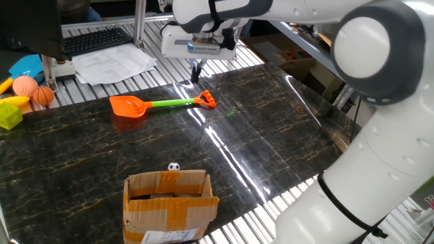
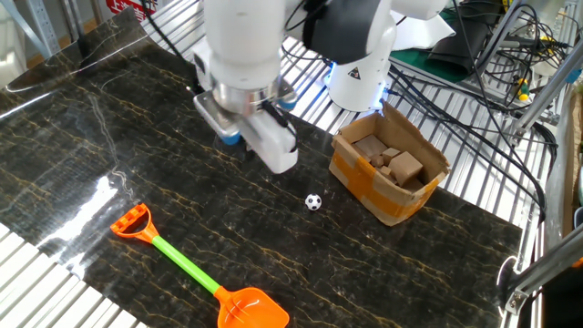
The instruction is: Use a shovel to scoop up an object
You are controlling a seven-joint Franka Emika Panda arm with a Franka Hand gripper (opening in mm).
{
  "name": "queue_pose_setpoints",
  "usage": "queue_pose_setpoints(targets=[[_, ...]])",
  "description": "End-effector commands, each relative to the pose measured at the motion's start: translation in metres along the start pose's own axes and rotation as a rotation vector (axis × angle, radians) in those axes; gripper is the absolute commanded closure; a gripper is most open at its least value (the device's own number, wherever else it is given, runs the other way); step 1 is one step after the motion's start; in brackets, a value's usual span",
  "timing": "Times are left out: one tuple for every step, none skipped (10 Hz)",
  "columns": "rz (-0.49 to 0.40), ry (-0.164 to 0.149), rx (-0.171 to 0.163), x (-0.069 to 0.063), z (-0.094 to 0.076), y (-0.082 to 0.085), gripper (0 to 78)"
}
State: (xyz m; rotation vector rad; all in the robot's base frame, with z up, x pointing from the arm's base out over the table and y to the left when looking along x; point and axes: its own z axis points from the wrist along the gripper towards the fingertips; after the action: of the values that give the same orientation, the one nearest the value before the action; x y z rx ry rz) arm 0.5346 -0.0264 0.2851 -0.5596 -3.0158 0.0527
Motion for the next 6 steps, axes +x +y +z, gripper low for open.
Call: queue_pose_setpoints(targets=[[0.013, -0.003, -0.001, -0.019, -0.002, -0.009, 77.6], [0.009, -0.003, -0.001, -0.024, -0.002, -0.011, 77.6], [0.015, -0.003, -0.002, -0.041, -0.005, -0.016, 77.6], [0.020, -0.002, -0.002, -0.051, -0.008, -0.019, 77.6], [0.024, 0.000, -0.006, -0.061, -0.010, -0.021, 77.6], [0.019, 0.000, -0.006, -0.070, -0.012, -0.024, 77.6]])
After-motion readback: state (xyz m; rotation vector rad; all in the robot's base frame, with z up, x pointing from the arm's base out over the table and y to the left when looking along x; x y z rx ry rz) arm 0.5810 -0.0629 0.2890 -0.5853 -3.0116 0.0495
